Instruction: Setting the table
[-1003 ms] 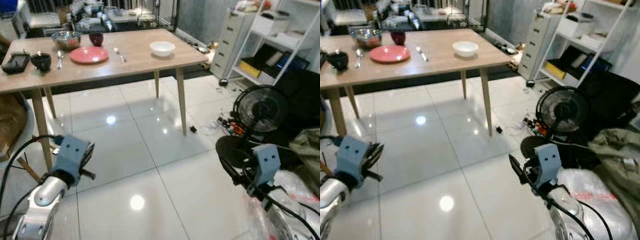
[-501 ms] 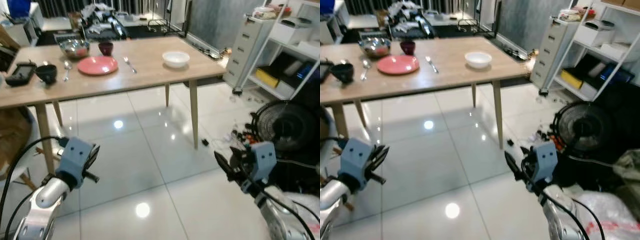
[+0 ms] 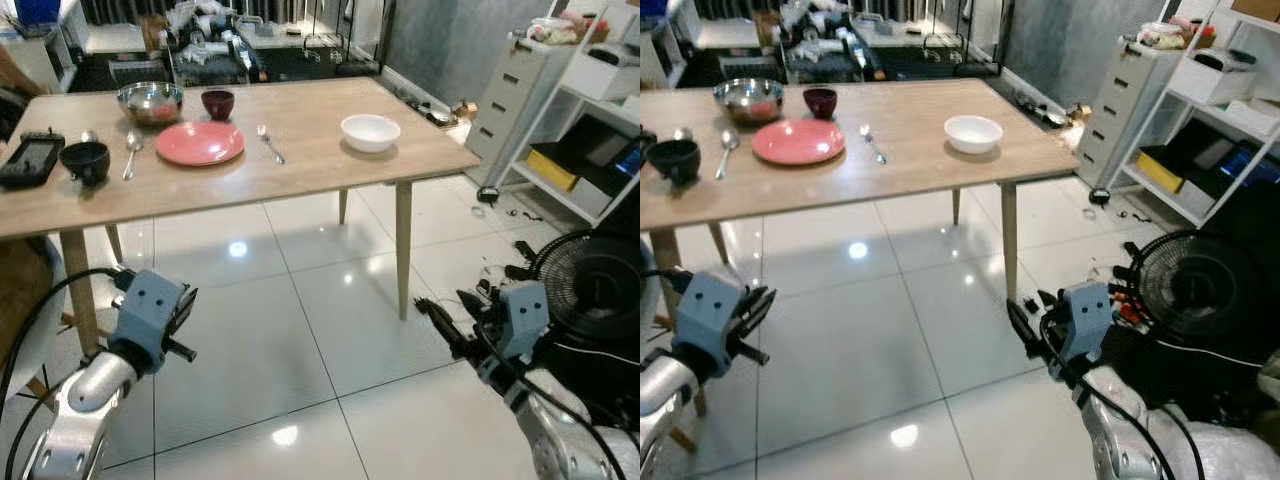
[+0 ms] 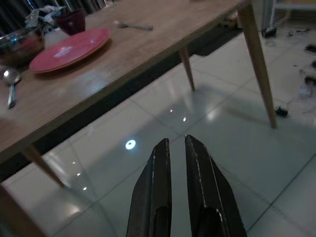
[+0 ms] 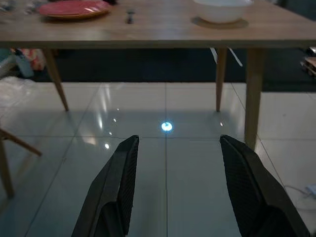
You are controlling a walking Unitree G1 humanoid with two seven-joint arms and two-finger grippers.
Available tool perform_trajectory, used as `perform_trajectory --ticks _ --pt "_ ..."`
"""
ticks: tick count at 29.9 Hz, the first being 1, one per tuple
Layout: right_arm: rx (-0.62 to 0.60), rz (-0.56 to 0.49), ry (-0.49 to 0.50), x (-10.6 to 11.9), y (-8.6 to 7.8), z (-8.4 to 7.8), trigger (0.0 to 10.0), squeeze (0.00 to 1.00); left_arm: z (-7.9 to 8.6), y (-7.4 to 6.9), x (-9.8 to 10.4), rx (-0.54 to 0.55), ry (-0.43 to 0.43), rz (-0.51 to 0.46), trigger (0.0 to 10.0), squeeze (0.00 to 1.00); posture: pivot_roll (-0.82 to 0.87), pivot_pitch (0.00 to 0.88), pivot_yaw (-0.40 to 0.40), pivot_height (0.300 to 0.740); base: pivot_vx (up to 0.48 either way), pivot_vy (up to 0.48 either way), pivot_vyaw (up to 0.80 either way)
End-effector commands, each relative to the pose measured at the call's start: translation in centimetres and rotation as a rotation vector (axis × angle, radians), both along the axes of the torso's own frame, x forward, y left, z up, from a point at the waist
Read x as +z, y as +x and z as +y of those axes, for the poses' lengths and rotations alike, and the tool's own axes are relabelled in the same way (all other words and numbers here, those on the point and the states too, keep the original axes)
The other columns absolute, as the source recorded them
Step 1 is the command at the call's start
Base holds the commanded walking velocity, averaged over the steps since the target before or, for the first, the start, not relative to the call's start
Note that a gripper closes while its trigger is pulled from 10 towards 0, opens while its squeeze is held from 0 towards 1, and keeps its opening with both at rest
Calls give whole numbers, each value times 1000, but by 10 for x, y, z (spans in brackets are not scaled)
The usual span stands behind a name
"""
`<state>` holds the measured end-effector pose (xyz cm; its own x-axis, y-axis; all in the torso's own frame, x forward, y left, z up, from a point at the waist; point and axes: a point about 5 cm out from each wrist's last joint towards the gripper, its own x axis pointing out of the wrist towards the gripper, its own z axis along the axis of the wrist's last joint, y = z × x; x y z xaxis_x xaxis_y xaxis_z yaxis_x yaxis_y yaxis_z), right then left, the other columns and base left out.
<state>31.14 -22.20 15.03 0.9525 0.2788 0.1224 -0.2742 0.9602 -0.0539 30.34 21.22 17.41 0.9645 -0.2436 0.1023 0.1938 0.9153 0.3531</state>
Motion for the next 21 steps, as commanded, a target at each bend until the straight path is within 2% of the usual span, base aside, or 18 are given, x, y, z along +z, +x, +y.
perform_trajectory --ticks 1,21 --pt "-21 -2 1 0 0 -4 10000 0 1 -2 -6 4 -6 29 10000 0 115 86 23 740 465 0 0" --pt "-36 -4 2 0 3 -2 10000 0 -1 -1 -7 4 -10 28 10000 0 117 73 24 740 465 0 0"
